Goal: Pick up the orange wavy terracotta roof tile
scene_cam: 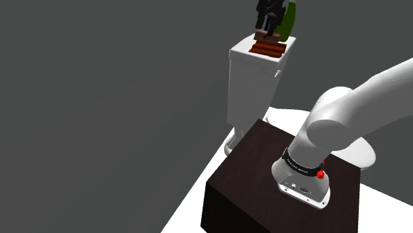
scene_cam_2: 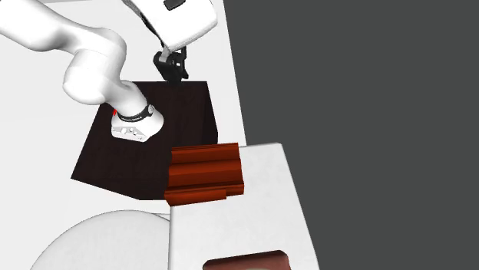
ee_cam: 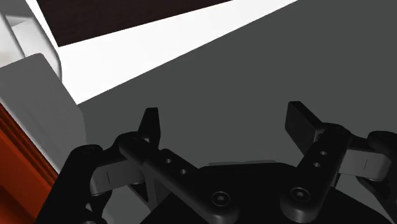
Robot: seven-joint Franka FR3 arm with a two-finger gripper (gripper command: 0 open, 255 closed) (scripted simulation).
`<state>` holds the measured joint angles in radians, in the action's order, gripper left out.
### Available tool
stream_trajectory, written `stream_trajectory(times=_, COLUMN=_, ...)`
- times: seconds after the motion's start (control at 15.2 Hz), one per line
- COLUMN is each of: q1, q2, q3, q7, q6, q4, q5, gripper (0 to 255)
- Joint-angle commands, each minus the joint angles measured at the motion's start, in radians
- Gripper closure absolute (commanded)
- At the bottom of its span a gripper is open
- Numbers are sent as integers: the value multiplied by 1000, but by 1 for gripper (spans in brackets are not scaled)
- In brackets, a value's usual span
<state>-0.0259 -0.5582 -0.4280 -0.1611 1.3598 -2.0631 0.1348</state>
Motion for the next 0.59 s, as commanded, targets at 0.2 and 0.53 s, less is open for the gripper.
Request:
stream_trajectory(times=0.2, q1=1, q2=180, q3=-229, q7=-154, q6=-133, q4=158, q5=98, gripper=0)
stream_trajectory(times=0.53, q1=-12, q2=489, q3=-496, q7=-381, q6=-326, q4=353, q5=263, gripper=0)
